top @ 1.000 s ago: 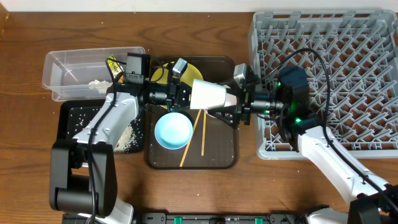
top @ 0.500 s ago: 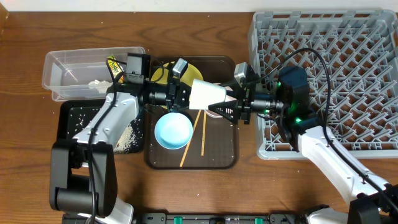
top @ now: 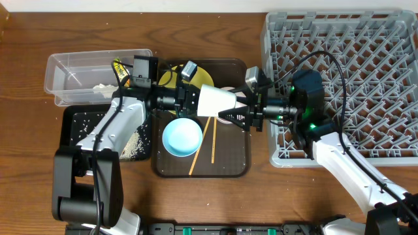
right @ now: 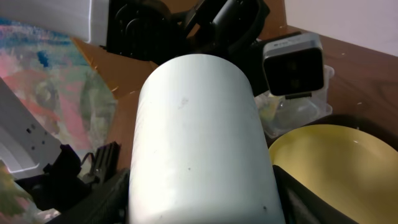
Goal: Sort waste into correct bins and load items into the dishwasher rack
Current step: 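Hand the white cup from the left gripper to the right gripper, then carry the cup right and lower it into the grey dish rack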
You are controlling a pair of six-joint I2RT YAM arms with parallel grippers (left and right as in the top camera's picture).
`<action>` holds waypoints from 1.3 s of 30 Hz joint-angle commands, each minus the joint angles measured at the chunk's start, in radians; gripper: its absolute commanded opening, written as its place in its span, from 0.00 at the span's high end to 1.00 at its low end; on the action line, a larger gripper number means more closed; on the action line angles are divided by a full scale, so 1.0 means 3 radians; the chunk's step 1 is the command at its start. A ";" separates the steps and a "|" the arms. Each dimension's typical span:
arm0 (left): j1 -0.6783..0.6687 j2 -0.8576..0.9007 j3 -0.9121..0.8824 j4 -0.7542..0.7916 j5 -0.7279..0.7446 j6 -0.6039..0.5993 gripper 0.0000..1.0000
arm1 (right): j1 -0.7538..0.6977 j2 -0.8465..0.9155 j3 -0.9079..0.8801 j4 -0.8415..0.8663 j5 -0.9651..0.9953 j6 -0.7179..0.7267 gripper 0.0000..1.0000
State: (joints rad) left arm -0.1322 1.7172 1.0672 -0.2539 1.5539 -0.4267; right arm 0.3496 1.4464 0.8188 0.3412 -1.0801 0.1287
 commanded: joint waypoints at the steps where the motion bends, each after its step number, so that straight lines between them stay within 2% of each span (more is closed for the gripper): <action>1: 0.0009 0.0005 0.0047 0.0008 -0.0175 -0.0004 0.66 | 0.0036 0.0010 0.0038 -0.0003 -0.0092 0.0058 0.67; 6: 0.0025 0.0005 0.0047 0.0006 -0.0449 0.0001 0.56 | 0.0017 0.0010 0.0038 -0.0005 -0.0089 0.0120 0.70; 14: 0.0378 -0.0015 0.0047 0.0005 -0.0469 0.0022 0.56 | -0.0228 0.0010 0.0038 -0.0200 -0.0053 0.0144 0.77; 18: 0.0596 -0.0083 0.0047 0.0005 -0.0469 0.0047 0.56 | -0.0402 0.0010 0.0038 -0.0303 -0.0055 0.0148 0.84; 22: 0.0755 -0.0179 0.0047 0.0001 -0.0506 0.0098 0.56 | -0.0544 0.0010 0.0039 -0.0331 0.0006 0.0287 0.98; 25: 0.0805 -0.0257 0.0047 -0.0031 -0.0609 0.0145 0.56 | -0.0632 0.0009 0.0042 -0.0332 0.0009 0.0355 0.99; 28: 0.0807 -0.0355 0.0047 -0.0273 -0.0980 0.0362 0.56 | -0.0692 -0.0010 0.0046 -0.0332 0.0056 0.0435 0.99; 33: 0.0807 -0.0565 0.0047 -0.0954 -0.1871 0.0829 0.56 | -0.0765 -0.0084 0.0081 -0.0431 0.0348 0.0434 0.99; 39: 0.0807 -0.0891 0.0047 -0.1546 -0.2656 0.1164 0.55 | -0.0865 -0.0206 0.0340 -0.1036 0.0935 0.0167 0.99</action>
State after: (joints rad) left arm 0.1085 1.5047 1.0702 -0.6872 0.9360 -0.1745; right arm 0.1131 1.4273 0.8551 0.0757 -0.9119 0.2264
